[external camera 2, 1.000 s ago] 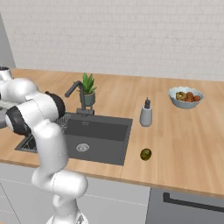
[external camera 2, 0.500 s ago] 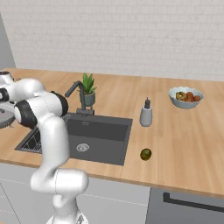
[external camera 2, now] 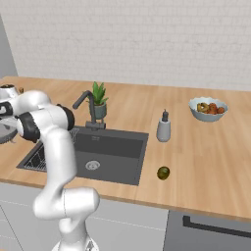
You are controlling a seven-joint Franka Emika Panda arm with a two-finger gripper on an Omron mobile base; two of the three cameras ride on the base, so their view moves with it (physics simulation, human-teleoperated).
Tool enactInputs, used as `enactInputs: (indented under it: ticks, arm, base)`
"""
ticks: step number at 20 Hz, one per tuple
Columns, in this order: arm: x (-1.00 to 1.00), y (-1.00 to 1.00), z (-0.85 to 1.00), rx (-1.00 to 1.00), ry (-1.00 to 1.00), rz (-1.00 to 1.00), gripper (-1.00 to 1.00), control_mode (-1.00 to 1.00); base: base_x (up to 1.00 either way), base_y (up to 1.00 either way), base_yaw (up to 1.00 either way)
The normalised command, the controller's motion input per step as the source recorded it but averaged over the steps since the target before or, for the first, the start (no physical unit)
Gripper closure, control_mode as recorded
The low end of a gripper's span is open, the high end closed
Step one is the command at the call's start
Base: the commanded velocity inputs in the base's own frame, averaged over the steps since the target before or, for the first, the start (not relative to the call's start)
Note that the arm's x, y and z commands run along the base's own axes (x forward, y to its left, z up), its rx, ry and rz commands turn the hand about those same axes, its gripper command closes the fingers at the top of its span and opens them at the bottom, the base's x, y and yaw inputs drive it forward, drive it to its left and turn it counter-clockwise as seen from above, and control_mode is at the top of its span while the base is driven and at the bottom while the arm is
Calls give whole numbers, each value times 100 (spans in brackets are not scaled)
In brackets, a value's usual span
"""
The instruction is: Put the colander in the sink, put the kiwi in the colander, and turn on the sink faucet and pour water over the colander.
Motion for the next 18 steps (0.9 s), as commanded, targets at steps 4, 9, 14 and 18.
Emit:
enactInputs:
  ticks: [4, 9, 14, 18]
  arm:
    - [25, 15, -32, 0, 0, 0, -100, -100]
    - [25, 25, -27, 0, -2, 0, -100, -100]
    - [27, 16, -17, 0, -3, 0, -100, -100]
    - [23, 10, -15, 0, -2, 0, 100, -100]
  base:
    - [0, 0, 0]
    - [0, 0, 0]
    - [0, 0, 0]
    - [0, 0, 0]
